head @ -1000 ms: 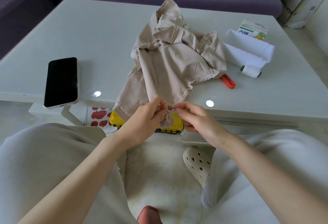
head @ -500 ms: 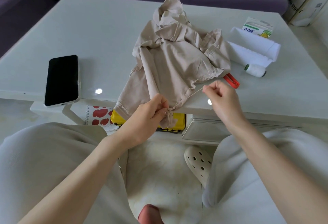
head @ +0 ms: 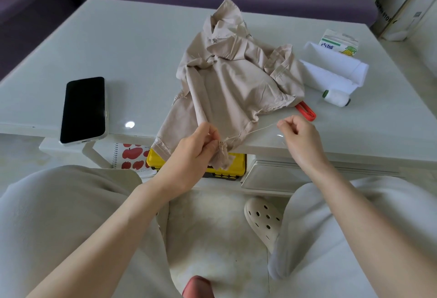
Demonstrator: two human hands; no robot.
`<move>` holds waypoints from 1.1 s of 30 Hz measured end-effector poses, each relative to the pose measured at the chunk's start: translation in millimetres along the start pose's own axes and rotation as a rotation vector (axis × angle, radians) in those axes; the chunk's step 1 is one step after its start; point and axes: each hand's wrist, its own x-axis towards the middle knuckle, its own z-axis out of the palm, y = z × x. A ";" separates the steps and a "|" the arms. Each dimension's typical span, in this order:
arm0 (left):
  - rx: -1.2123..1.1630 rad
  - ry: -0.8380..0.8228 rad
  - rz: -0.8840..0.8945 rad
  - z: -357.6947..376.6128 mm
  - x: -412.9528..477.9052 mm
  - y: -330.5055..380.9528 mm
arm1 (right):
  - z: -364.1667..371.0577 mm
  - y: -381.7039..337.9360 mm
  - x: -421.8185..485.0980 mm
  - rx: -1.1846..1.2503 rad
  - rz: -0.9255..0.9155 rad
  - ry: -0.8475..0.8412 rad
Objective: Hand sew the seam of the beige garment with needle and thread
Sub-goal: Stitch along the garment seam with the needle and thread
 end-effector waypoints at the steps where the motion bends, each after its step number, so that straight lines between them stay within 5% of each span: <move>1: 0.002 0.015 -0.003 -0.6 -0.1 -0.4 | 0.2 -3.4 -2.5 0.005 -0.001 -0.010; 4: 0.030 0.087 -0.007 -1.6 1.1 -0.3 | 2.5 -12.2 -10.3 0.061 -0.023 -0.009; 8: 0.025 0.129 -0.022 -0.5 4.2 -0.5 | 10.7 -20.4 -23.4 0.089 -0.307 0.006; 15: -0.081 0.152 -0.072 1.5 6.7 0.3 | 25.8 -32.9 -26.1 -0.061 -0.554 -0.186; 25: -0.233 0.244 -0.140 1.8 10.1 6.6 | 33.0 -62.8 -29.4 0.197 -0.212 -0.492; 33: -0.309 0.229 -0.172 2.2 13.0 10.1 | 44.0 -59.0 -19.5 0.354 -0.040 -0.524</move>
